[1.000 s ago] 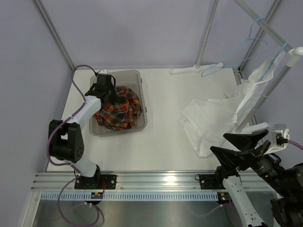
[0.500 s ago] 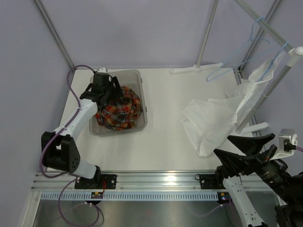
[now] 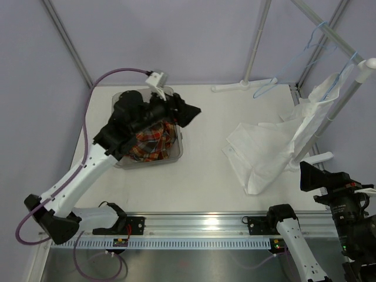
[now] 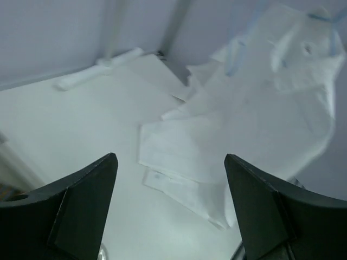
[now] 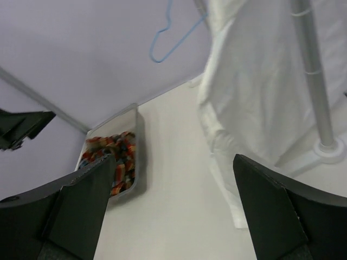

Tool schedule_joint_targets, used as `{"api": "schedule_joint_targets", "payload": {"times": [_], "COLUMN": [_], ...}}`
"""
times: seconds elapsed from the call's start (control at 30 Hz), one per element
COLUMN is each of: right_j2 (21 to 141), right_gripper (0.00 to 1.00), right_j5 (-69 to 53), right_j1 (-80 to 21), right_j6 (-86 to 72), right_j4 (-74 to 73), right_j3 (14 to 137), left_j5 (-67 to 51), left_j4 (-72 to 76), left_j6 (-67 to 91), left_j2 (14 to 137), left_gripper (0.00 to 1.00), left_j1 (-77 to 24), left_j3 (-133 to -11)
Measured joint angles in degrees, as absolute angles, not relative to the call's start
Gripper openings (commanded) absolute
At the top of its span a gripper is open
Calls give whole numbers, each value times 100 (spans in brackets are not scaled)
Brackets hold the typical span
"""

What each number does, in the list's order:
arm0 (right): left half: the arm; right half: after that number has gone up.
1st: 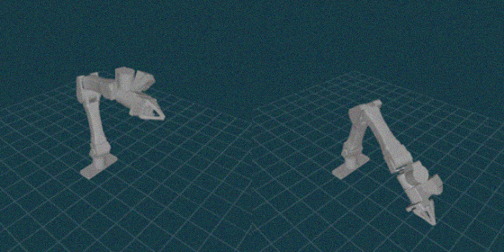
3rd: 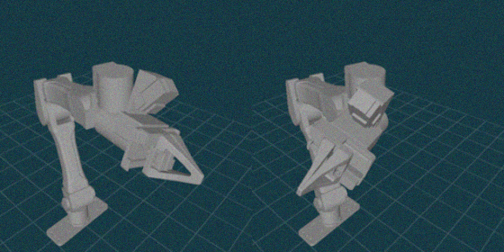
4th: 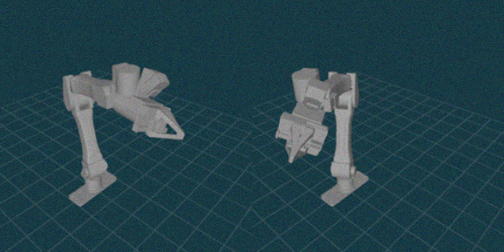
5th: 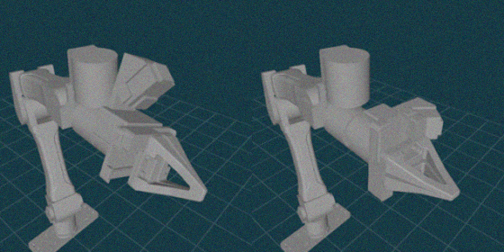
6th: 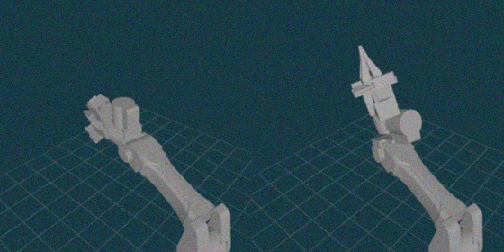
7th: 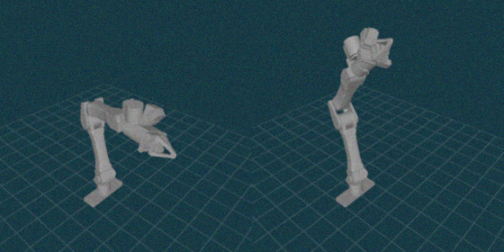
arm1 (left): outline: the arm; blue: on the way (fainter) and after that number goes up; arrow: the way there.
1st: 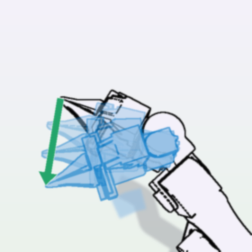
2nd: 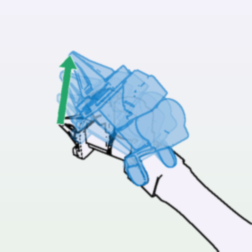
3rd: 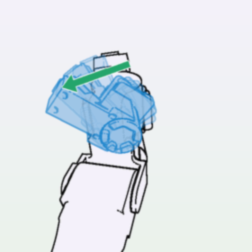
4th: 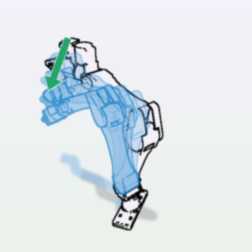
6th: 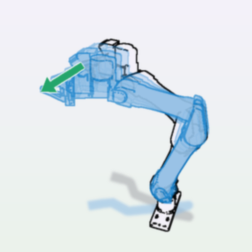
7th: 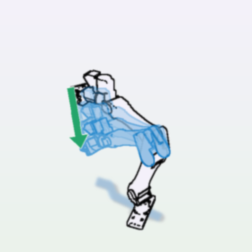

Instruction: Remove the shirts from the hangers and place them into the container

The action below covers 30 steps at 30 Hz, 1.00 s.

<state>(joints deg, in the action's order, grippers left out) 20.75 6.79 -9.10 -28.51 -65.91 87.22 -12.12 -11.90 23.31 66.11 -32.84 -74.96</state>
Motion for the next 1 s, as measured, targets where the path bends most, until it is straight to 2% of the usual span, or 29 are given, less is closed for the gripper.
{"api": "schedule_joint_targets", "payload": {"times": [0.2, 0.37, 0.5, 0.87, 1.0], "right_j2": [1850, 1592, 1509, 1476, 1474], "right_gripper": [100, 99, 99, 99, 99], "right_j5": [2001, 2602, 2790, 2613, 2585], "right_j1": [-913, -913, -917, -928, -932], "right_j6": [-3089, -3135, -3162, -3210, -3218], "right_j4": [-6901, -7081, -7275, -7408, -7500], "right_j3": [8322, 8320, 8307, 8307, 8458], "left_j5": [-1354, -974, -585, -183, -169], "left_j4": [-1007, -917, -886, -1103, -1212], "left_j6": [1734, 1376, 1129, 692, 687], "left_j2": [8044, 8858, 9470, 11391, 11810], "left_gripper": [82, 81, 80, 78, 78], "left_j1": [-5019, -5900, -6429, -6711, -6711], "left_j3": [-8464, -8833, -9579, -12418, -12855]}}
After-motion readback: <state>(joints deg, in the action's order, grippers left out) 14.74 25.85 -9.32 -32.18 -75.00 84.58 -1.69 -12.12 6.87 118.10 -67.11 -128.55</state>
